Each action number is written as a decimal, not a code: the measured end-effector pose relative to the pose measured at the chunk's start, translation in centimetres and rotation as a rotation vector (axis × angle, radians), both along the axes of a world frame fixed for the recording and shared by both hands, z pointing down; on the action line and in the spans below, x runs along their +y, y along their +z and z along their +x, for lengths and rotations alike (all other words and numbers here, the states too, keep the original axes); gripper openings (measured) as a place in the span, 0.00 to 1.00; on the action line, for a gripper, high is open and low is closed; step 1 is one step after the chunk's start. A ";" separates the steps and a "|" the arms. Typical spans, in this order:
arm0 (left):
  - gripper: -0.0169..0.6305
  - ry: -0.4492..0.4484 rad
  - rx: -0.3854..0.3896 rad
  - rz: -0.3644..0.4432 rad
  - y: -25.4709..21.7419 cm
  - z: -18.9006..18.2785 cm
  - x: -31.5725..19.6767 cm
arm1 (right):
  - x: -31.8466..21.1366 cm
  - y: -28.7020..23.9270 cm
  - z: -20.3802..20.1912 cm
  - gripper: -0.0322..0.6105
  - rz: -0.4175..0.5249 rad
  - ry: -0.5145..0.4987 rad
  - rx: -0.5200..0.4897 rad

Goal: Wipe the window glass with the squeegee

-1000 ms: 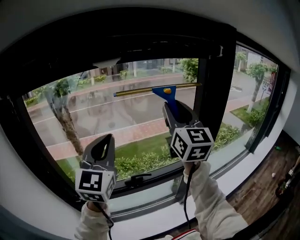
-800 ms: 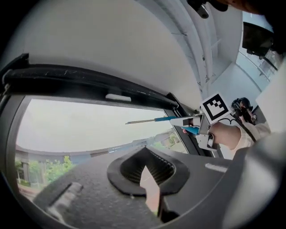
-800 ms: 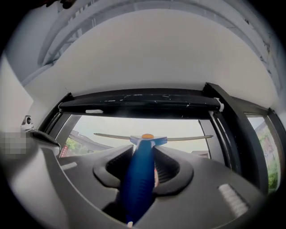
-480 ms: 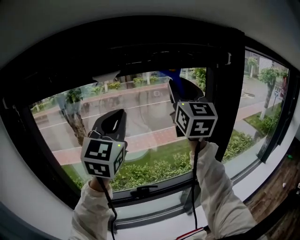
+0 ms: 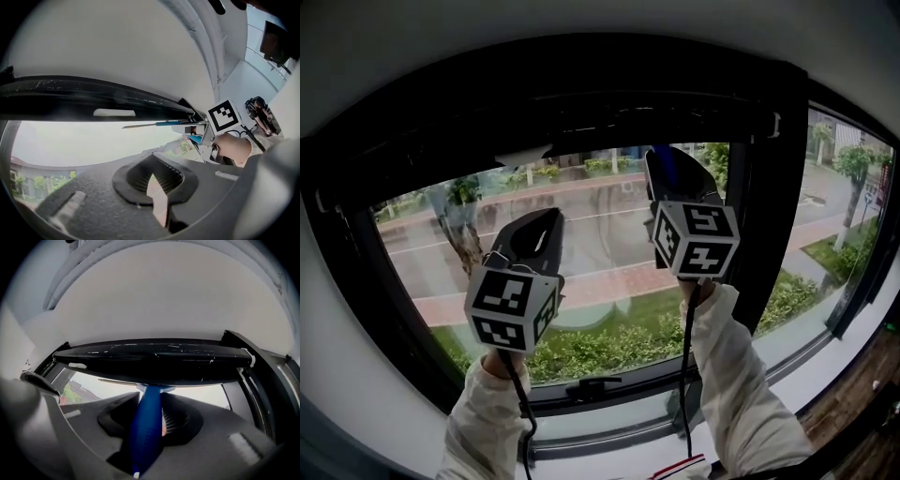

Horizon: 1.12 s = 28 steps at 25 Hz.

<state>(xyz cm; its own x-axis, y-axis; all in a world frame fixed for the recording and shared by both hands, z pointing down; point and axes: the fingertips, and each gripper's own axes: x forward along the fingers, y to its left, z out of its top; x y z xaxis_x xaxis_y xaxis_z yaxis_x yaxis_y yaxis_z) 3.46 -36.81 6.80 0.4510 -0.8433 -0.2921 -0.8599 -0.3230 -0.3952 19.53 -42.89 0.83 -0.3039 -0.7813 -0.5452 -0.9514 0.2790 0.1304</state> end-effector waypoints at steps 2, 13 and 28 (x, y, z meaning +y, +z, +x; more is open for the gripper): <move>0.03 0.005 0.005 -0.005 0.2 0.1 -0.1 | -0.1 0.2 0.0 0.28 -0.005 -0.001 0.005; 0.03 0.016 -0.004 -0.016 2.6 1.1 0.5 | 0.0 2.9 0.4 0.28 -0.042 0.006 0.002; 0.03 0.044 0.017 -0.117 7.8 1.3 0.1 | 0.4 8.3 0.3 0.28 -0.113 0.015 -0.004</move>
<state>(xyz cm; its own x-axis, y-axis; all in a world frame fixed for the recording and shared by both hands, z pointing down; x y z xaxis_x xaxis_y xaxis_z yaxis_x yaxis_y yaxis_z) 4.80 -36.68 14.57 0.4843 -0.8515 -0.2010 -0.8501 -0.4037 -0.3383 19.86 -42.47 9.17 -0.2896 -0.8424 -0.4544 -0.9560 0.2777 0.0945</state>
